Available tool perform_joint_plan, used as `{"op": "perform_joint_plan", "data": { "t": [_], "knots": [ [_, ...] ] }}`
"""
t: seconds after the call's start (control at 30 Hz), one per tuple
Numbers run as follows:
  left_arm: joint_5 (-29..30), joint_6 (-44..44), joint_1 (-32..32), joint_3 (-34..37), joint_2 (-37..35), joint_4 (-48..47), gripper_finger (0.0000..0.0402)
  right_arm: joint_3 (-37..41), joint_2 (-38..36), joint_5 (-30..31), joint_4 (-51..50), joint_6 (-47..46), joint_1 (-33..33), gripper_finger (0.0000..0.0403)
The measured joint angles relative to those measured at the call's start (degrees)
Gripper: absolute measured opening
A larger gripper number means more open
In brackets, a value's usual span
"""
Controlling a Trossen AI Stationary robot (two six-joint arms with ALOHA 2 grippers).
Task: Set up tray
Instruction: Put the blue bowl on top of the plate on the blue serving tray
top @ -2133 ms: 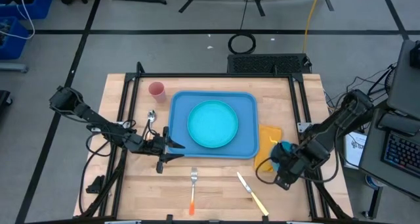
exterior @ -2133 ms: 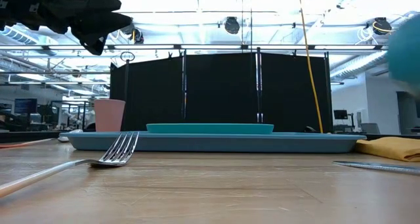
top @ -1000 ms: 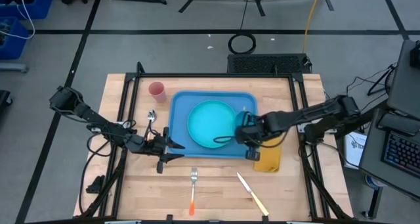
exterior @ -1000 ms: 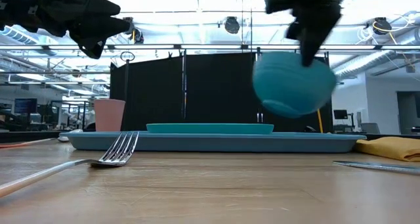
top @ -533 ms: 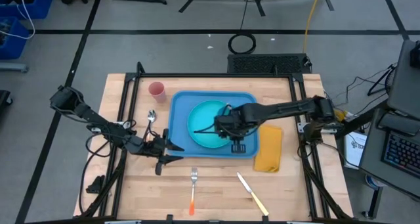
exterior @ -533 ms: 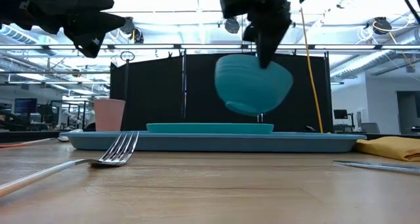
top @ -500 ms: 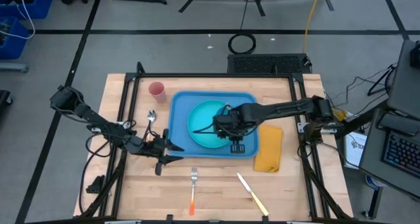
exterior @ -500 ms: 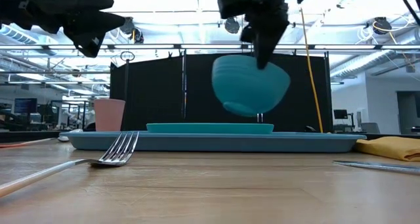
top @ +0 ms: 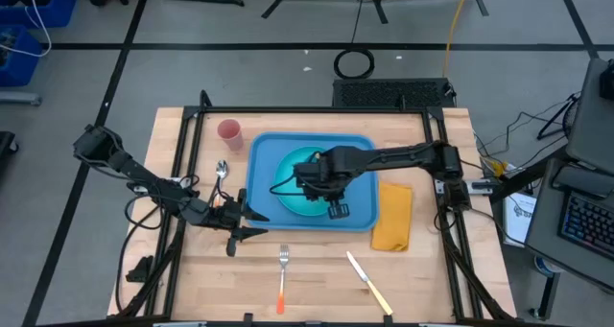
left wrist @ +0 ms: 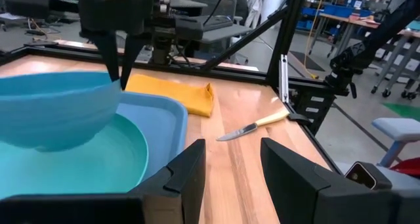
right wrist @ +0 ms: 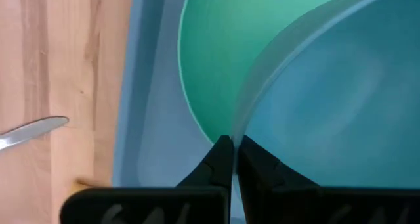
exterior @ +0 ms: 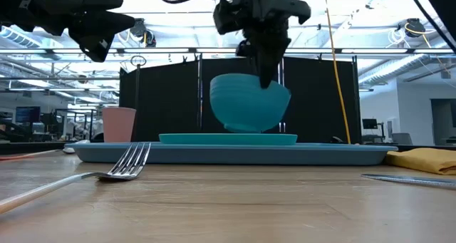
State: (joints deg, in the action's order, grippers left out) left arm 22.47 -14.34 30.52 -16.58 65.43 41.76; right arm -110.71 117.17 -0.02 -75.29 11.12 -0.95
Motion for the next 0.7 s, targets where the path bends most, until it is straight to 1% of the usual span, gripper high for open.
{"op": "perform_joint_plan", "data": {
  "t": [0.27, 0.37, 0.53, 0.7],
  "knots": [
    [-0.1, -0.9, 0.1, 0.0, 0.0, 0.0, 0.0150, -4.6, 4.2, 3.2, -3.7, 6.3, 0.4, 0.0000],
    [-0.1, -0.9, 0.1, 0.0, 0.0, 0.0, 0.0150, -5.6, 4.7, 1.5, -3.8, 8.9, 1.3, 0.0000],
    [-0.1, -1.0, 0.1, 0.0, 0.0, 0.0, 0.0150, -6.5, 4.6, 1.1, -3.0, 12.7, 2.9, 0.0000],
    [-0.1, -1.0, 0.1, 0.0, 0.0, 0.0, 0.0150, -6.5, 4.8, -0.1, -2.1, 14.0, 4.1, 0.0000]
  ]
}}
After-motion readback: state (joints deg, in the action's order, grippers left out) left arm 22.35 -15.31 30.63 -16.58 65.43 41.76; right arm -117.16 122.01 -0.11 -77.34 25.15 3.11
